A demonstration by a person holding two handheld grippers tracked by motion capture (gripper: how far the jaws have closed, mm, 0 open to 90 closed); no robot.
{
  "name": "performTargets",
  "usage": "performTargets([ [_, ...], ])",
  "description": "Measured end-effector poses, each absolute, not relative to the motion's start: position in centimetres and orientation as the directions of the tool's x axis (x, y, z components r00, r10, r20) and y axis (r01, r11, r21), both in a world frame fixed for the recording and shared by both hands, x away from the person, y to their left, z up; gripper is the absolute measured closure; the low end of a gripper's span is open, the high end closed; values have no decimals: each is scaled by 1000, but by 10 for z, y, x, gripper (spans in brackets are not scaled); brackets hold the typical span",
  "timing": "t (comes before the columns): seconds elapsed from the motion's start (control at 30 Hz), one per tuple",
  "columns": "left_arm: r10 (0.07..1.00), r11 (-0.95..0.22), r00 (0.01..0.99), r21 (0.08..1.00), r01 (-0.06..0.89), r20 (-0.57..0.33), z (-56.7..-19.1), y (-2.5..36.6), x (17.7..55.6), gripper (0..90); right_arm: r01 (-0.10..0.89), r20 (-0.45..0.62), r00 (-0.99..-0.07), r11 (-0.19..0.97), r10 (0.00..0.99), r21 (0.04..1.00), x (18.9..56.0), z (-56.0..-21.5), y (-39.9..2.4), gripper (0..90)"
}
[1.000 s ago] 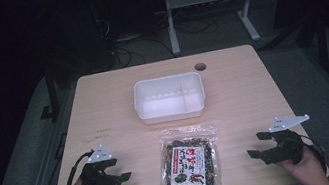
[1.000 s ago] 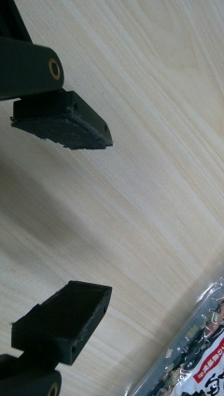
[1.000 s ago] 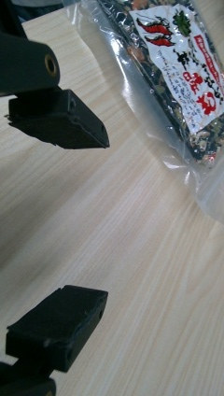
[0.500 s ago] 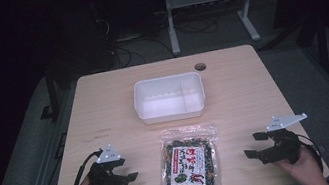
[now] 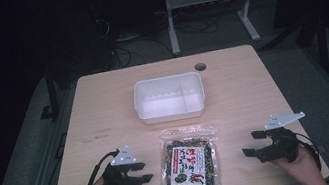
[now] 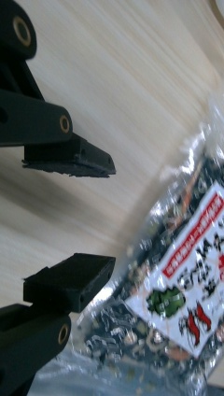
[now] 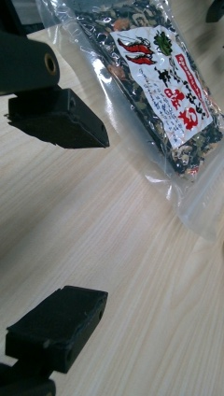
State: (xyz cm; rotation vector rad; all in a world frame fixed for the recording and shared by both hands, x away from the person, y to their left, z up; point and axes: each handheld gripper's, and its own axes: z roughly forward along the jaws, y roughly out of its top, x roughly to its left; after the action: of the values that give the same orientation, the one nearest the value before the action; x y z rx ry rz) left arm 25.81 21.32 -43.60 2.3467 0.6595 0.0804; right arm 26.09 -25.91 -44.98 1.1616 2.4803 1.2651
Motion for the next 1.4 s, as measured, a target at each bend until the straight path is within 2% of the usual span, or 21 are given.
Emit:
performTargets([
  [0.17, 439, -650, 891, 642, 406, -118, -435, 199, 254, 554, 577, 220, -701, 357, 679, 734, 264, -448, -255, 217],
  [0.2, 422, -655, 899, 645, 393, -120, -435, 195, 253, 589, 576, 219, -703, 360, 677, 734, 265, -447, -252, 223],
  [0.47, 390, -668, 912, 643, 375, -126, -434, 183, 249, 705, 565, 196, -706, 374, 680, 735, 272, -440, -242, 228],
  [0.63, 388, -677, 912, 630, 380, -133, -435, 176, 249, 765, 586, 221, -692, 356, 687, 728, 283, -437, -240, 227],
  [0.7, 388, -678, 912, 630, 379, -131, -435, 173, 248, 828, 611, 250, -680, 345, 689, 712, 292, -436, -235, 228],
  [0.83, 368, -691, 922, 627, 360, -123, -435, 169, 245, 882, 625, 261, -676, 347, 690, 700, 301, -435, -228, 228],
  [1.13, 358, -712, 925, 604, 357, -124, -439, 164, 244, 894, 681, 334, -660, 348, 673, 644, 333, -432, -209, 259],
  [1.27, 357, -722, 926, 593, 358, -124, -442, 162, 244, 894, 707, 378, -649, 338, 660, 622, 344, -435, -199, 293],
  [1.4, 356, -719, 926, 596, 357, -127, -443, 162, 244, 894, 727, 382, -645, 376, 662, 574, 357, -441, -185, 346],
])
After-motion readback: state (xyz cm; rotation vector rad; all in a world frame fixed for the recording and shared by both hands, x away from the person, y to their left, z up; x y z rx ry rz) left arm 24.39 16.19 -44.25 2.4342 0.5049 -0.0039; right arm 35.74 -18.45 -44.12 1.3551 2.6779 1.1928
